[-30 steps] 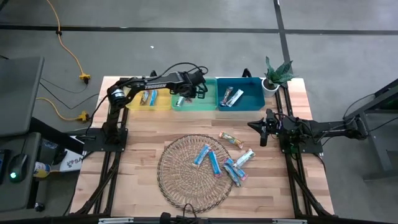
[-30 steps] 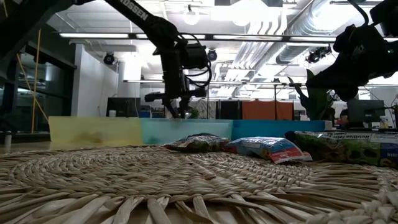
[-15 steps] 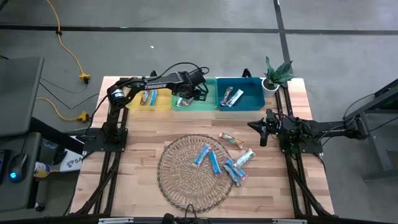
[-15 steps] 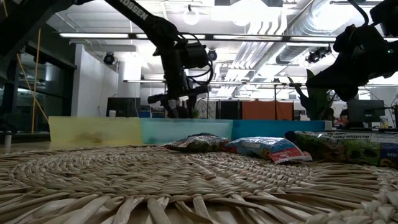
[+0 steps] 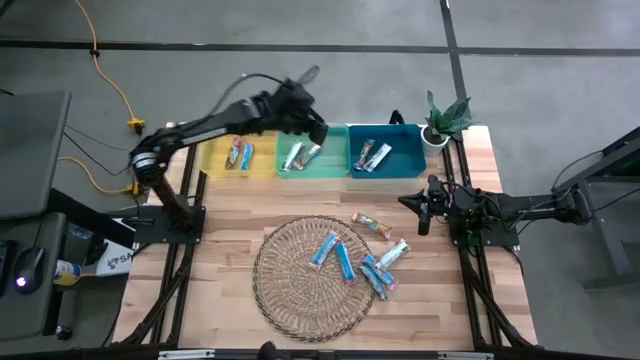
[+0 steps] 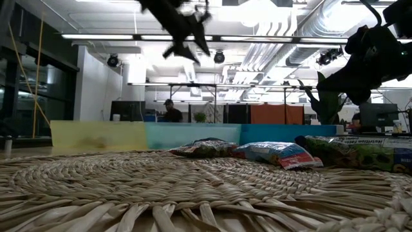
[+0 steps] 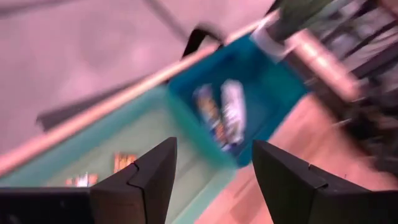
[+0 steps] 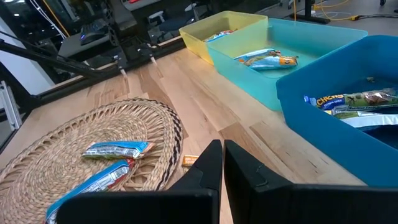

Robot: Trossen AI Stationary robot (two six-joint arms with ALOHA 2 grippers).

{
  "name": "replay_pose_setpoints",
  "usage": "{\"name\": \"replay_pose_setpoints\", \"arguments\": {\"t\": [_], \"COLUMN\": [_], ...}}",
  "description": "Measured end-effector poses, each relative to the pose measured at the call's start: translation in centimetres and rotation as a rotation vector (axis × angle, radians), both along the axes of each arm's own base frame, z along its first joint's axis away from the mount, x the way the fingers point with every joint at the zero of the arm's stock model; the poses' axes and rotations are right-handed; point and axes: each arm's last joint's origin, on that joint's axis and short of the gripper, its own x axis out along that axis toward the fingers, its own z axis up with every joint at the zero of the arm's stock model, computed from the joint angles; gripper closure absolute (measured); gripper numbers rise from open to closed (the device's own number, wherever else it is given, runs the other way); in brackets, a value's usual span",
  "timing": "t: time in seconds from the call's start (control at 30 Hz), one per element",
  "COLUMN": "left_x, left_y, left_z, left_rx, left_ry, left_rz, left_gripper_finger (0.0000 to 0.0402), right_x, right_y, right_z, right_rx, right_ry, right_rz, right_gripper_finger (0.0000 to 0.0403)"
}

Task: Pick and place Granola Bars by type
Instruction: Put the yellow granola bar into the green bin

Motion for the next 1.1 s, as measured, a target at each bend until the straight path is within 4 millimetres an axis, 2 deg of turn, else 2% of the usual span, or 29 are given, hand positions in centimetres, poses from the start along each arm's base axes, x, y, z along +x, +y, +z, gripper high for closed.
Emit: {"name": "replay_pose_setpoints", "arguments": {"t": [0.2, 0.3, 0.4, 0.57, 0.7, 0.87, 1.1], "left_x": [-4.1, -5.6, -6.5, -7.4, -7.4, -7.2, -7.4], "left_y": [-3.9, -6.4, -9.0, -13.0, -15.3, -17.7, -21.2], "left_z": [6.2, 8.2, 9.3, 10.5, 10.7, 10.6, 10.5], "left_rx": [0.143, 0.202, 0.249, 0.344, 0.351, 0.312, 0.241], "left_ry": [-0.154, -0.204, -0.215, -0.244, -0.271, -0.277, -0.303], "left_rz": [-0.164, -0.258, -0.356, -0.535, -0.604, -0.572, -0.382], "left_gripper_finger": [0.0197, 0.0197, 0.0197, 0.0197, 0.0197, 0.0197, 0.0197], "right_x": [0.0, 0.0, 0.0, 0.0, 0.0, 0.0, 0.0], "right_y": [0.0, 0.0, 0.0, 0.0, 0.0, 0.0, 0.0], "right_z": [0.0, 0.0, 0.0, 0.0, 0.0, 0.0, 0.0], "right_rx": [0.0, 0.0, 0.0, 0.0, 0.0, 0.0, 0.0], "right_ry": [0.0, 0.0, 0.0, 0.0, 0.0, 0.0, 0.0], "right_rz": [0.0, 0.0, 0.0, 0.0, 0.0, 0.0, 0.0], "right_gripper_finger": [0.0402, 0.0402, 0.0402, 0.0402, 0.0402, 0.0402, 0.0402]}}
